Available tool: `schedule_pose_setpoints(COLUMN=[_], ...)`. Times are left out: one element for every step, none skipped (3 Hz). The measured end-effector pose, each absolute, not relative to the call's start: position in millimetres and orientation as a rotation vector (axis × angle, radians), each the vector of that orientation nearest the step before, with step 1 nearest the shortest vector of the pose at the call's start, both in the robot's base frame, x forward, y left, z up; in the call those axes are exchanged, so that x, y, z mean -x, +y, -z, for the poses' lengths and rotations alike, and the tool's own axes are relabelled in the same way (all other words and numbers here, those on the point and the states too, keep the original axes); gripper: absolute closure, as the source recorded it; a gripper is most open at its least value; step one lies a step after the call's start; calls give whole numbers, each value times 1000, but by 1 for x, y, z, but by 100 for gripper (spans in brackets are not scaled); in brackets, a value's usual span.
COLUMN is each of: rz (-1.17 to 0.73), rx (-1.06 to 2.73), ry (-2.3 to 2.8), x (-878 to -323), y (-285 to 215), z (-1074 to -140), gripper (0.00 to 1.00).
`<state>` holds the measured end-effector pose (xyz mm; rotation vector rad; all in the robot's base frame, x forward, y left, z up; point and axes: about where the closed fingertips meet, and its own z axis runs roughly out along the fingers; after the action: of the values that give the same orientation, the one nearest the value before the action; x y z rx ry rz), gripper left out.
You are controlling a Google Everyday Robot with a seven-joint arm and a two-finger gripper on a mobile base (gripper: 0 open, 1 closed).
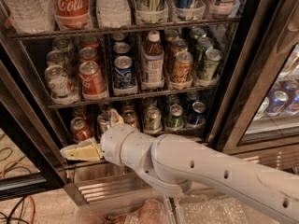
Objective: Pick coke can from middle shelf of fridge
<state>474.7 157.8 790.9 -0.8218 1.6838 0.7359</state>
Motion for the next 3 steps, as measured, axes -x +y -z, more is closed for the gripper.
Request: schedule_pose_setpoints(rz=[-707, -695, -678], rx=[802, 794, 799], ry=[1634, 1610, 1588], x=[-486, -497, -522], y=[169, 173, 171], z=[-798, -797, -796], gripper=[0, 0, 0])
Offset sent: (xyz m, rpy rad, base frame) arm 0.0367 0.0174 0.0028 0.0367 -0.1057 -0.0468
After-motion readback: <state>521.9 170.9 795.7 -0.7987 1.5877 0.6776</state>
